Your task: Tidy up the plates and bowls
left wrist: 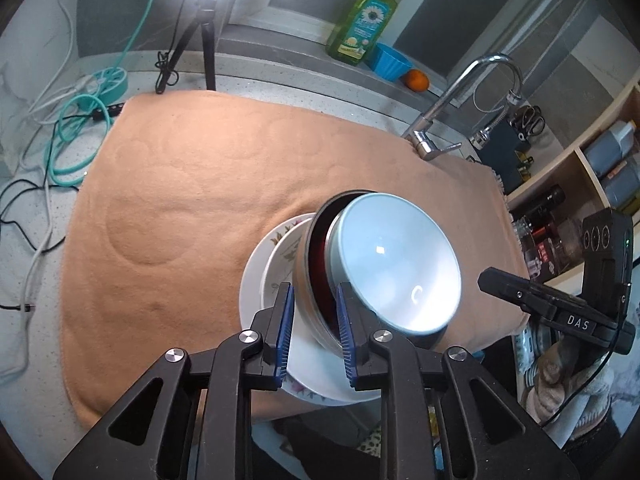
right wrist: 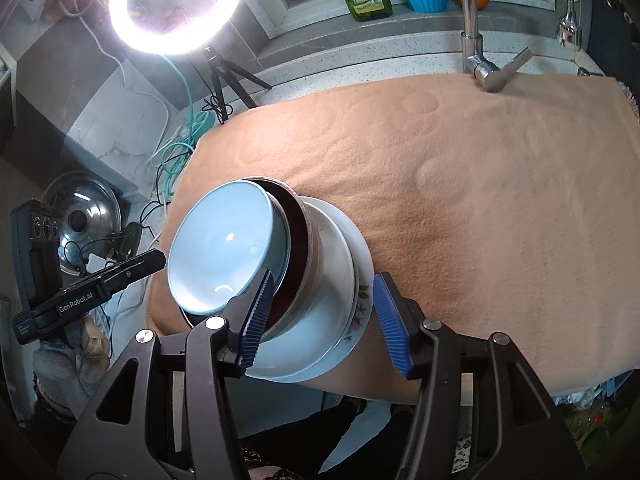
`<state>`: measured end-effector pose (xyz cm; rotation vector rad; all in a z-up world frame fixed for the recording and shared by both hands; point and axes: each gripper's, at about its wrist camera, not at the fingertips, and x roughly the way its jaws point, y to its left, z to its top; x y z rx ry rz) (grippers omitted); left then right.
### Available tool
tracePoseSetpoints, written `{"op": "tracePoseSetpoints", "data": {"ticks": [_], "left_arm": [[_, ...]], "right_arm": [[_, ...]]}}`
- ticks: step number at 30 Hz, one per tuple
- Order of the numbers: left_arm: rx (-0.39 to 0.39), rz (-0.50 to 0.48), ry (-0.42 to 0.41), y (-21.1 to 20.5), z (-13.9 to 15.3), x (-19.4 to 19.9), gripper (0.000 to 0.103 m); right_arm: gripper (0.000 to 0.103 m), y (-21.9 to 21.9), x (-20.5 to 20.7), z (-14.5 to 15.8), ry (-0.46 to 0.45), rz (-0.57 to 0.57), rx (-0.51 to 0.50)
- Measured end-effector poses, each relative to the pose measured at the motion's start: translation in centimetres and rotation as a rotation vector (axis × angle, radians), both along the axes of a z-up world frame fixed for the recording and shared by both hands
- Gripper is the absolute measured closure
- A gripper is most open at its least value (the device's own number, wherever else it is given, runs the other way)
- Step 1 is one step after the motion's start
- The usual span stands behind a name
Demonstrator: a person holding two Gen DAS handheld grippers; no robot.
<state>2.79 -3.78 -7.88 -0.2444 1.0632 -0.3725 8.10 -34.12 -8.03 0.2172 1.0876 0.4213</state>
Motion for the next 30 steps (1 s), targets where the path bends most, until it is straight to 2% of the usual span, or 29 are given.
{"op": "tracePoseSetpoints", "data": {"ticks": [1,5,7,9,11,13,15,22,30], "left_arm": [[0.006,-0.005,-0.006,-0.2,0.2,-0.2,0.078],[0.022,-0.021,-0.033,-1.1,0.8,-1.2,0.074],[0.036,-0.024,-0.047,-1.5,1.1,-1.7,0.061],[0.052,-0.026,-0.068,-1.9,1.5,-2.2,0.055],[0.072,-0.031,-0.089,-2.3,1.9,-2.9,0.050],[0.098,-0.033,-0.110,-2.8,2.3,-3.5,0.036],[0.116,-0.030,-0.127,-3.1,2.5,-4.1,0.034],[0.175,-0.004,-0.155,-3.8,2.8,-5.4,0.033],[0.178,0.008,-0.161,-4.0,3.3,-5.9,0.032]], "right_arm": [[0.040,0.0,-0.2,0.1,-0.006,0.001,-0.001],[0.039,0.4,-1.1,0.7,-0.044,0.007,-0.032],[0.033,0.5,-1.6,1.0,-0.062,0.011,-0.046],[0.025,0.5,-2.0,1.2,-0.072,0.015,-0.039],[0.023,0.5,-2.5,1.5,-0.087,0.014,-0.045],[0.022,0.6,-2.9,1.7,-0.100,0.016,-0.056],[0.014,0.6,-3.4,1.9,-0.116,0.014,-0.061],[0.013,1.0,-5.1,3.3,-0.212,0.001,-0.124],[0.009,1.5,-6.0,4.5,-0.265,0.007,-0.130]]}}
